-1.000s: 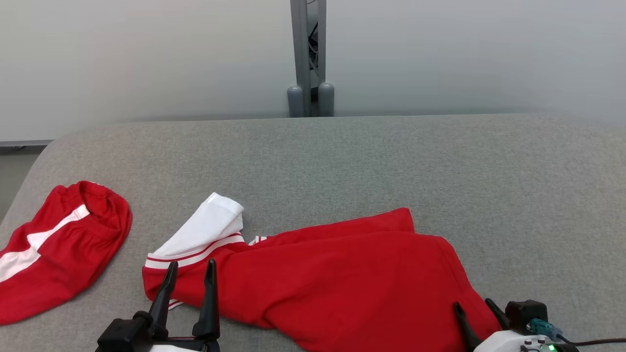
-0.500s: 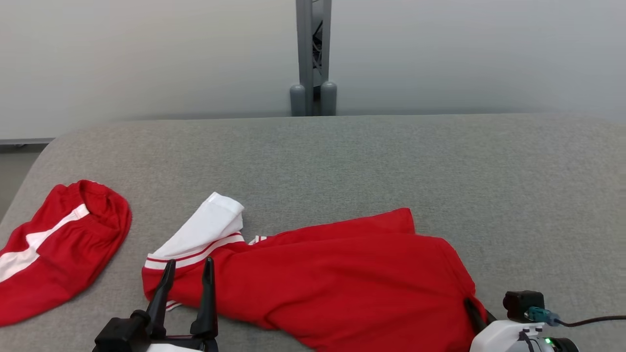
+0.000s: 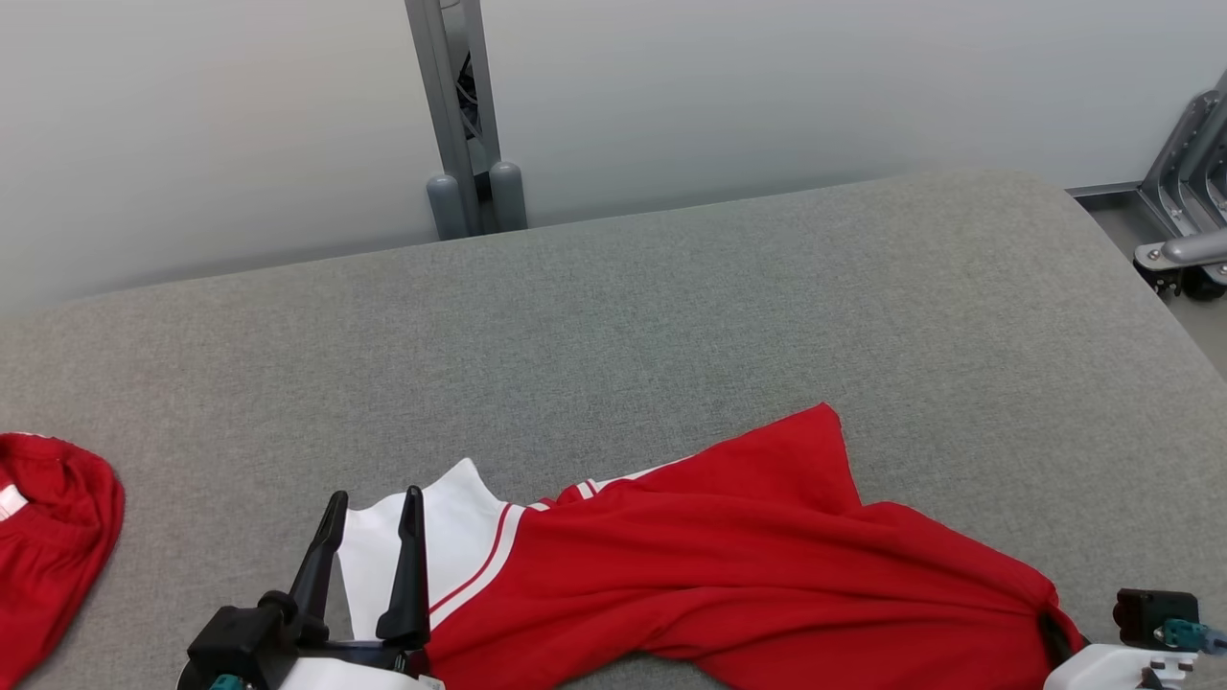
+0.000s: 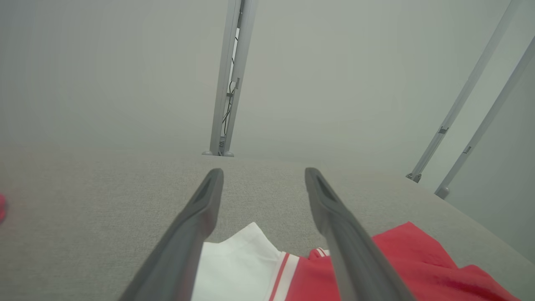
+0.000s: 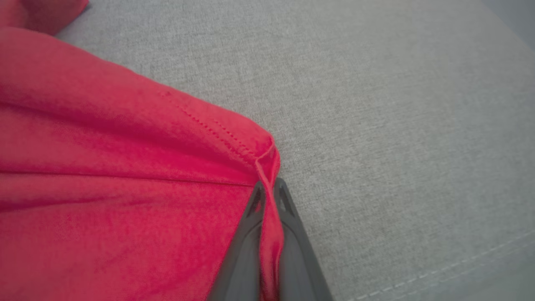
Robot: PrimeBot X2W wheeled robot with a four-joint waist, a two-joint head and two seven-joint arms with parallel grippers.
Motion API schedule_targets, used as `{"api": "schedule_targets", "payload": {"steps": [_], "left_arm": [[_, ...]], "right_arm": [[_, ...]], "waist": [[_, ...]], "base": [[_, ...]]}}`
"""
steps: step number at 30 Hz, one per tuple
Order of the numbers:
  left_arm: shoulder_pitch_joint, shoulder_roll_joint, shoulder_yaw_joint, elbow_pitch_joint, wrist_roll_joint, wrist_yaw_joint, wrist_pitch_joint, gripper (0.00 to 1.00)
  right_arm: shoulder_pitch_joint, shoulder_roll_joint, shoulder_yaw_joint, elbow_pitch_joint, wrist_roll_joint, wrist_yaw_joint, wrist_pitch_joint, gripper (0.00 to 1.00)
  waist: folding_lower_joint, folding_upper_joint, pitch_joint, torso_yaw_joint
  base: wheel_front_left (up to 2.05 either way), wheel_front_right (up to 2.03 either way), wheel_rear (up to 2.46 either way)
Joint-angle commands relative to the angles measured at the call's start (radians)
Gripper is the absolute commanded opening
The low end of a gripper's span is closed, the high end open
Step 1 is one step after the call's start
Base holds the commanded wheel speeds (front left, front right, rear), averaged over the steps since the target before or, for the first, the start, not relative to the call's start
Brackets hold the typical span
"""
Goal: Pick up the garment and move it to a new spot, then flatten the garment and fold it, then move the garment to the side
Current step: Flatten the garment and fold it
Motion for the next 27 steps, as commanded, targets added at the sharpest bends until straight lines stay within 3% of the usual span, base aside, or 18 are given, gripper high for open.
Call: {"api": "schedule_targets", "payload": {"steps": [1, 3, 4, 5, 6, 12, 18, 27], "left_arm": [[-0.014, 0.004, 0.0, 0.003, -0.001, -0.002, -0.004, 1.0], [-0.017, 0.004, -0.002, 0.009, -0.004, 0.001, -0.004, 1.0], [-0.02, 0.004, -0.004, 0.011, -0.005, 0.002, -0.004, 1.0], [-0.022, 0.004, -0.005, 0.014, -0.005, 0.004, -0.004, 1.0], [-0.024, 0.004, -0.005, 0.017, -0.006, 0.007, -0.004, 1.0], [-0.033, 0.004, -0.009, 0.031, -0.01, 0.015, -0.004, 1.0], [-0.042, 0.004, -0.012, 0.038, -0.013, 0.016, -0.004, 1.0], [-0.056, 0.004, -0.049, 0.044, -0.006, 0.006, -0.004, 1.0]], "right_arm": [[0.021, -0.005, -0.003, -0.011, 0.005, -0.005, 0.026, 0.0], [0.035, -0.007, -0.014, -0.04, 0.009, -0.005, 0.039, 0.0], [0.039, -0.013, -0.026, -0.054, 0.005, -0.005, 0.04, 0.28], [0.039, -0.024, -0.042, -0.074, -0.01, -0.005, 0.032, 0.88], [0.037, -0.03, -0.061, -0.095, -0.025, -0.005, 0.017, 1.0], [0.042, 0.011, -0.136, -0.261, -0.136, -0.003, -0.071, 1.0], [0.06, 0.075, -0.111, -0.355, -0.169, -0.003, -0.068, 1.0], [-0.072, 0.112, 0.027, -0.281, -0.018, -0.003, 0.02, 1.0]], "waist": [[0.0, -0.0001, 0.005, -0.003], [0.0, -0.0001, 0.009, -0.002], [0.0, -0.0001, 0.011, 0.001], [0.0, -0.0001, 0.012, 0.004], [0.0, -0.0001, 0.013, 0.007], [0.0, -0.0001, 0.009, 0.028], [0.0, -0.0001, 0.001, 0.046], [0.0, -0.0001, 0.017, 0.091]], "base": [[0.0, 0.0, 0.0], [0.0, 0.0, 0.0], [0.0, 0.0, 0.0], [0.0, 0.0, 0.0], [0.0, 0.0, 0.0], [0.0, 0.0, 0.0], [0.0, 0.0, 0.0], [0.0, 0.0, 0.0]]}}
